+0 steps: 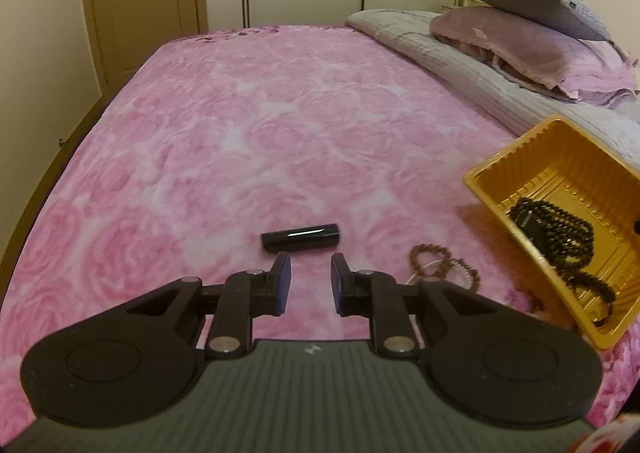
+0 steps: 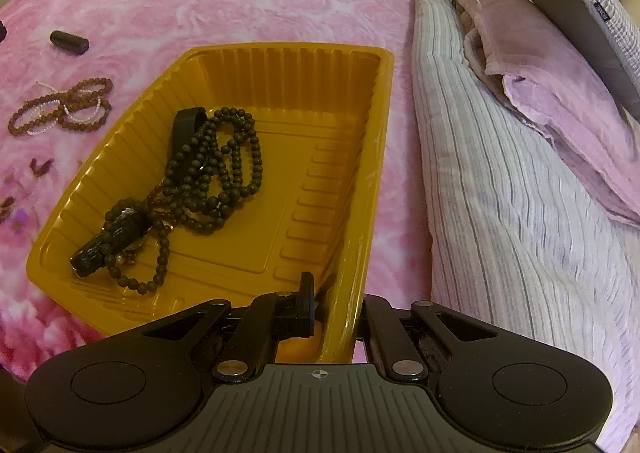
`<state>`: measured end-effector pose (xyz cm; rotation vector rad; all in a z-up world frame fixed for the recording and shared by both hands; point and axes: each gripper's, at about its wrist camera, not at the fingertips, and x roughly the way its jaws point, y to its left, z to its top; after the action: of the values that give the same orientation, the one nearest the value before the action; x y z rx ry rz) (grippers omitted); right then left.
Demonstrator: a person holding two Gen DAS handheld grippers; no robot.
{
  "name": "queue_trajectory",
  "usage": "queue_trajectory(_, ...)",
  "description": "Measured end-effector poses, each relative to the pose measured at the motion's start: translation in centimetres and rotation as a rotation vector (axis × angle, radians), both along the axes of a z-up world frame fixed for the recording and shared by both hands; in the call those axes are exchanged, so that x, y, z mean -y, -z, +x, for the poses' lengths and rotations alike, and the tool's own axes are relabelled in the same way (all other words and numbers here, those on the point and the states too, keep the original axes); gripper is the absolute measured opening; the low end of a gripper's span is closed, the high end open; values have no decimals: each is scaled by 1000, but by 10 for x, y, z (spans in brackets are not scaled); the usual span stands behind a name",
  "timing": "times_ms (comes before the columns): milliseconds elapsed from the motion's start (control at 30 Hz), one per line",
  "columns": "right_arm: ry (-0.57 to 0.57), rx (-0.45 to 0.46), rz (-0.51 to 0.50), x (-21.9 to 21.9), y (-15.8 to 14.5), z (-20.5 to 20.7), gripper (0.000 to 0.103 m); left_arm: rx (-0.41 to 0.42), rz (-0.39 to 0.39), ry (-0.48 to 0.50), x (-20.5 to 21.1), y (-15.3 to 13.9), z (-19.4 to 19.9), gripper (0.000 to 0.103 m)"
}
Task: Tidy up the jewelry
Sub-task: 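Move the left tool to the black cylindrical case and grasp it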
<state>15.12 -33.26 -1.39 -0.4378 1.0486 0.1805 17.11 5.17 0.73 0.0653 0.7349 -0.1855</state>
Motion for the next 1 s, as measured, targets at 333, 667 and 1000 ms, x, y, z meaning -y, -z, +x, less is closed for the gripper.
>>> queue_trajectory(333,3,1,-4,-1,0,-1,5,-38,-21,58,3,33,-1,19)
queue_trajectory(667,-1,3,-3,-1,0,-1,5,-57,-11,121,26,58,10,19)
queue_trajectory(1000,18,3,11,3,2,0,5,-1,-37,-79,-2,65,68,82)
